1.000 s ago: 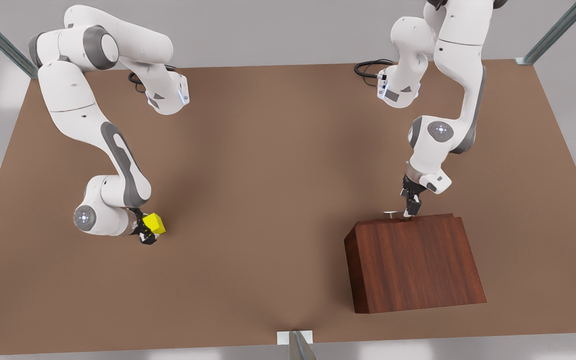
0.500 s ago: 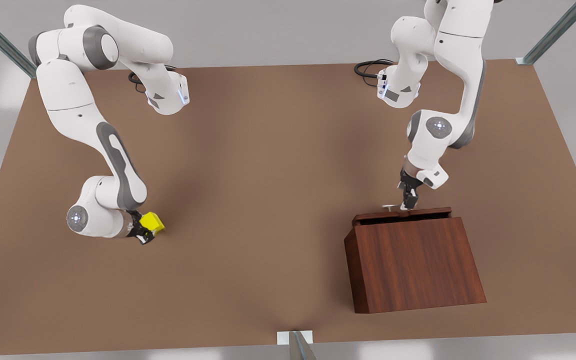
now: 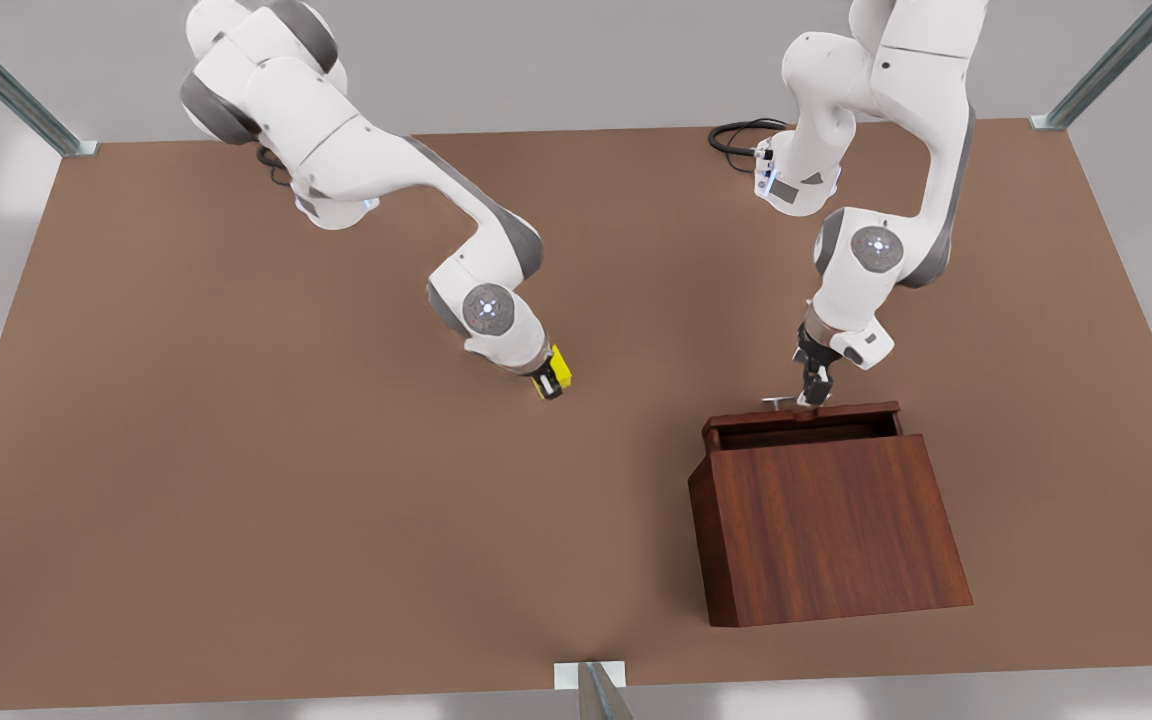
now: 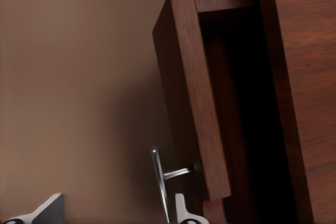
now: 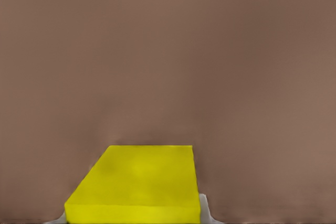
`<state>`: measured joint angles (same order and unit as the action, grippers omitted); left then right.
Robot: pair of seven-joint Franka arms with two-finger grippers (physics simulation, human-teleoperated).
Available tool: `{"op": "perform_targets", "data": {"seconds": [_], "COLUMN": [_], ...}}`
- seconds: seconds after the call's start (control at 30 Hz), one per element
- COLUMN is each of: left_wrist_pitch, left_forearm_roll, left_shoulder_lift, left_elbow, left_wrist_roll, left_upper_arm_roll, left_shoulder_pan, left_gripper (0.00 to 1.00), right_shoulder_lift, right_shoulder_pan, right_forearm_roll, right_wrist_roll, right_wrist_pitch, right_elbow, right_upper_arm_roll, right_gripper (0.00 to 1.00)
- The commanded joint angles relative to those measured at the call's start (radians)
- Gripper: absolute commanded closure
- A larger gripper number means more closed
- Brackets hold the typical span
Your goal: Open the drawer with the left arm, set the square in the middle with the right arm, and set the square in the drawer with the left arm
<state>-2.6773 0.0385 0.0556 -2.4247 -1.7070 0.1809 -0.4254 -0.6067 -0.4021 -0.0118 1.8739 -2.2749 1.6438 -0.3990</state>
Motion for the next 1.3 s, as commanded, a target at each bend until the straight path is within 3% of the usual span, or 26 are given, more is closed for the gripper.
{"op": "perform_targets", "data": {"seconds": [0.0, 0.1, 0.17, 0.23, 0.37, 0.4, 0.43, 0.67, 0.73, 0.83, 1.0, 1.13, 1.27], "left_wrist_pitch": [0.004, 0.023, 0.033, 0.065, 0.068, 0.07, 0.07, 0.093, 0.108, 0.117, 0.131, 0.139, 0.154], "left_forearm_roll": [0.0, 0.0, 0.001, 0.001, 0.001, 0.001, 0.001, 0.001, 0.001, 0.001, 0.001, 0.001, 0.001], "left_shoulder_lift": [0.0, -0.008, -0.013, -0.028, -0.033, -0.037, -0.037, -0.049, -0.059, -0.065, -0.074, -0.076, -0.083], "left_elbow": [0.0, 0.0, 0.0, 0.0, -0.014, -0.014, -0.014, -0.022, -0.022, -0.025, -0.03, -0.03, -0.036], "left_wrist_roll": [0.0, -0.006, -0.01, -0.019, -0.023, -0.025, -0.031, -0.04, -0.042, -0.059, -0.072, -0.098, -0.111], "left_upper_arm_roll": [0.0, 0.0, 0.0, 0.0, -0.001, -0.001, -0.001, -0.001, -0.001, -0.001, -0.001, -0.001, -0.001], "left_shoulder_pan": [0.002, 0.002, 0.002, 0.002, -0.001, -0.003, -0.009, -0.015, -0.023, -0.036, -0.049, -0.065, -0.076], "left_gripper": [0.0, 0.0, 0.0, 0.0, 0.0, 0.0, 0.0, 0.0, 0.0, 0.0, 0.0, 0.0, 0.0], "right_shoulder_lift": [-0.019, -0.096, -0.12, -0.146, -0.18, -0.183, -0.195, -0.174, -0.07, 0.084, 0.329, 0.493, 0.492], "right_shoulder_pan": [-0.007, -0.109, -0.123, -0.156, -0.164, -0.164, -0.165, -0.164, -0.147, 0.051, 0.43, 0.617, 0.689], "right_forearm_roll": [-0.001, 0.036, 0.075, 0.079, 0.141, 0.139, 0.139, 0.141, 0.141, 0.138, 0.127, 0.018, 0.01], "right_wrist_roll": [0.001, 0.068, 0.16, 0.208, 0.177, 0.162, 0.16, 0.114, 0.073, -0.333, -1.183, -1.498, -1.605], "right_wrist_pitch": [0.008, -0.017, -0.023, -0.19, -0.207, -0.207, -0.202, -0.192, -0.105, 0.045, 0.452, 0.618, 0.652], "right_elbow": [-0.03, -0.087, -0.082, -0.038, -0.044, -0.044, -0.044, -0.056, -0.065, -0.076, -0.081, -0.064, -0.098], "right_upper_arm_roll": [0.0, 0.017, 0.019, 0.02, 0.011, 0.009, 0.008, -0.001, 0.003, 0.006, 0.005, 0.009, 0.012], "right_gripper": [0.36, 0.36, 0.36, 0.36, 0.35, 0.32, 0.0, 0.0, 0.0, 0.0, 0.0, 0.0, 0.0]}}
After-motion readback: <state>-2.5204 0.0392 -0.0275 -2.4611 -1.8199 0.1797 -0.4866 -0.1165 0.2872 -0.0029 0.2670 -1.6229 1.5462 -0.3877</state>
